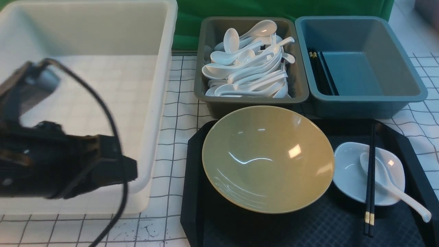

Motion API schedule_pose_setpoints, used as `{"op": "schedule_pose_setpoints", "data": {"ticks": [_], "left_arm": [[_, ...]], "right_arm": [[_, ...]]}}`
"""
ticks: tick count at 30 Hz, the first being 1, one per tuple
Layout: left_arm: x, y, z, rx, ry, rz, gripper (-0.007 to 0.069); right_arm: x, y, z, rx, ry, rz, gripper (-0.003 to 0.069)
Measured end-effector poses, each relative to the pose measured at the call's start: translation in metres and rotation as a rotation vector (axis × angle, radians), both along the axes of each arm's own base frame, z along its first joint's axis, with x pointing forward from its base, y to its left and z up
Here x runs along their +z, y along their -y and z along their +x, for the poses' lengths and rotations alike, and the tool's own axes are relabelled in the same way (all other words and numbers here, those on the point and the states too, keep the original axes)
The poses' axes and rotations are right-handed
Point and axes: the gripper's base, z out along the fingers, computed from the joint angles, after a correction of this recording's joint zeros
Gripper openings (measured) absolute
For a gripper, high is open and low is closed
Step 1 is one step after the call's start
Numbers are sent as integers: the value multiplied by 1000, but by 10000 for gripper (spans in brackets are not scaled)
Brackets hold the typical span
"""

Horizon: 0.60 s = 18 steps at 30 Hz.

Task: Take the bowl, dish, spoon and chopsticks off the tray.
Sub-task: Use the left arm to grab the yellow noodle bowl on the left

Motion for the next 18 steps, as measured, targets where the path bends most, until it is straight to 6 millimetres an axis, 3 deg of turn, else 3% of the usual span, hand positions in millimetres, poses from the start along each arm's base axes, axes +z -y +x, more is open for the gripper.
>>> {"op": "schedule_pose_setpoints", "data": {"ticks": [10,18], "left_arm": [[4,47,5,-170,7,44,-1],[2,58,6,-195,22,29,-1]], "right_arm": [[0,0,0,0,0,0,235],[0,0,0,0,0,0,235]]}}
